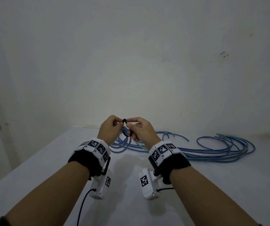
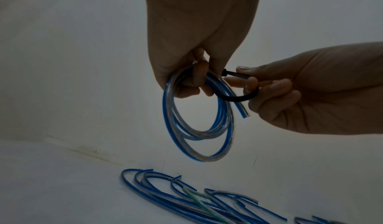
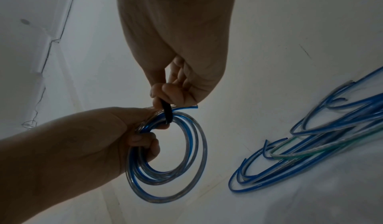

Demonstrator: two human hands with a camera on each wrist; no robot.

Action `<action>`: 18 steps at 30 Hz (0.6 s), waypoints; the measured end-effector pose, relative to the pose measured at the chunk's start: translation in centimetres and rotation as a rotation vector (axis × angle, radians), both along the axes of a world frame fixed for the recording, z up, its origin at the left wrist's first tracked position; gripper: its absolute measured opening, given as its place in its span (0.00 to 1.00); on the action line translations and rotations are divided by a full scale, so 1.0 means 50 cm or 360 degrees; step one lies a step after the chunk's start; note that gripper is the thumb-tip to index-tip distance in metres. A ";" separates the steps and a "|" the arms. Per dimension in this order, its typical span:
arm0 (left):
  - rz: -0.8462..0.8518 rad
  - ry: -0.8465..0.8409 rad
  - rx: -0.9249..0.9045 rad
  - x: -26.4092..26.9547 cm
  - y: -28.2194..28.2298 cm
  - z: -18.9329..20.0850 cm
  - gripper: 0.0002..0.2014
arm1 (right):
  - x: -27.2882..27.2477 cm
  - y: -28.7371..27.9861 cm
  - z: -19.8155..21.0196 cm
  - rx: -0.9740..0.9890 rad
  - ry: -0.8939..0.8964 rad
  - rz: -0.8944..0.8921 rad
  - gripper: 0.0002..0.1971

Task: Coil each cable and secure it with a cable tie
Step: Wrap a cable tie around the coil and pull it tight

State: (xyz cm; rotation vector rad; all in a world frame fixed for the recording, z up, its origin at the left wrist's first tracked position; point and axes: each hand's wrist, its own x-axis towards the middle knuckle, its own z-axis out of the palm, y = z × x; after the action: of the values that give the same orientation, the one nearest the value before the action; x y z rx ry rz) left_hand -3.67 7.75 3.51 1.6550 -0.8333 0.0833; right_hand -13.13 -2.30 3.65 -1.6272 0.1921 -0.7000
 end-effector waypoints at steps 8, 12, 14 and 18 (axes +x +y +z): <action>-0.0035 -0.0027 0.0022 0.001 0.000 0.000 0.09 | -0.002 -0.002 0.001 0.0011 0.0017 0.0011 0.06; -0.0059 -0.0031 0.0038 0.003 0.001 -0.001 0.10 | -0.003 -0.002 0.002 -0.0001 0.0044 0.0023 0.05; -0.0061 -0.0035 0.0046 0.004 0.002 -0.001 0.10 | -0.004 -0.002 0.003 0.0003 0.0053 0.0031 0.05; -0.0054 -0.0052 0.0038 0.002 0.004 0.002 0.10 | -0.005 0.002 0.007 0.0005 0.0058 0.0037 0.06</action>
State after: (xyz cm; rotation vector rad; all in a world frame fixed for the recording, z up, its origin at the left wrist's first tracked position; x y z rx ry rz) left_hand -3.55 7.97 3.62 1.6648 -0.8901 0.0775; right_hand -13.36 -2.20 4.00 -1.6377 0.2007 -0.6525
